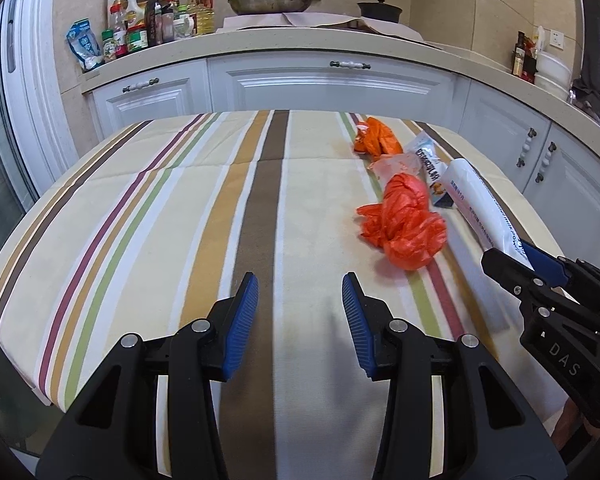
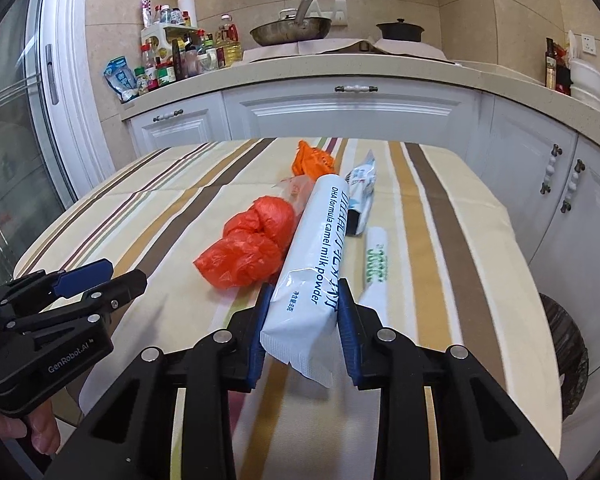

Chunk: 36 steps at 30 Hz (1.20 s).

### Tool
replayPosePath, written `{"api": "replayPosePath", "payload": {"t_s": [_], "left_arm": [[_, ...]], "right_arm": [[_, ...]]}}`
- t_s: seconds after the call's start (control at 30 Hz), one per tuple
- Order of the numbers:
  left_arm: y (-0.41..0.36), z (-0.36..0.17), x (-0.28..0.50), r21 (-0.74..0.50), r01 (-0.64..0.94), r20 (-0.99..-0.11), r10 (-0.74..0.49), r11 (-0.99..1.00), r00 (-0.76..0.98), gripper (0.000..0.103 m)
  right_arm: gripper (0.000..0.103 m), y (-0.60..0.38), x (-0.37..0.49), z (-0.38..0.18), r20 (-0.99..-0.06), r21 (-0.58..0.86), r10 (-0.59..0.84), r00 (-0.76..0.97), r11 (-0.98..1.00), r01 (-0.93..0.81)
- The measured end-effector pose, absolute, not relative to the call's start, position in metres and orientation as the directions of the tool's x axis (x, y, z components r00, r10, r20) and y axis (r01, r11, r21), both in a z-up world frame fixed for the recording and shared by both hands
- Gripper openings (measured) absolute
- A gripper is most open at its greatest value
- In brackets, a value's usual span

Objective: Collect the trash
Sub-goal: 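Grasp the white milk-powder tube with the right gripper and lift it, then grasp the red plastic bag with the left gripper while the right holds the tube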

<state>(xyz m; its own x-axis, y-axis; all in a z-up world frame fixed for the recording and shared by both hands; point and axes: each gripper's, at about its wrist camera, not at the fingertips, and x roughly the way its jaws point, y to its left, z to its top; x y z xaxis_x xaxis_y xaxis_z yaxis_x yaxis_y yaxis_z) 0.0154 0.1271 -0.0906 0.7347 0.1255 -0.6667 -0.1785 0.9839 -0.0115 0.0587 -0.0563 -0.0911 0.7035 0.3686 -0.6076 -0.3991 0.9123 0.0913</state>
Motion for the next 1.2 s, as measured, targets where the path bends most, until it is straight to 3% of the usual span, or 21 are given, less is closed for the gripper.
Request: {"api": "replayPosePath", "payload": {"t_s": [0.17, 0.23, 0.7, 0.77, 0.9, 1.2], "left_arm": [[0.108, -0.085, 0.025, -0.021, -0.137, -0.657, 0.089, 0.99, 0.748, 0.043], [0.098, -0.083, 0.031, -0.016, -0.124, -0.651, 0.084, 0.992, 0.755, 0.052], [0.053, -0.091, 0.079, 0.027, -0.083, -0.673, 0.08, 0.996, 0.736, 0.051], [0.052, -0.094, 0.084, 0.024, -0.081, -0.684, 0.076, 0.996, 0.726, 0.047], [0.052, -0.099, 0.088, 0.034, -0.072, -0.694, 0.076, 0.997, 0.716, 0.024], [0.05, -0.091, 0.078, 0.074, -0.059, -0.654, 0.093, 0.996, 0.751, 0.013]], "right_arm": [[0.032, -0.077, 0.062, -0.09, -0.6, 0.081, 0.338, 0.725, 0.927, -0.365], [0.032, -0.089, 0.066, -0.09, -0.6, 0.082, 0.323, 0.732, 0.935, -0.345], [0.032, -0.157, 0.086, -0.097, -0.605, 0.081, 0.229, 0.763, 0.97, -0.228], [0.032, -0.162, 0.088, -0.1, -0.61, 0.087, 0.231, 0.758, 0.97, -0.226], [0.032, -0.165, 0.091, -0.103, -0.614, 0.091, 0.238, 0.753, 0.968, -0.232], [0.032, -0.169, 0.091, -0.103, -0.612, 0.081, 0.239, 0.754, 0.967, -0.241]]}}
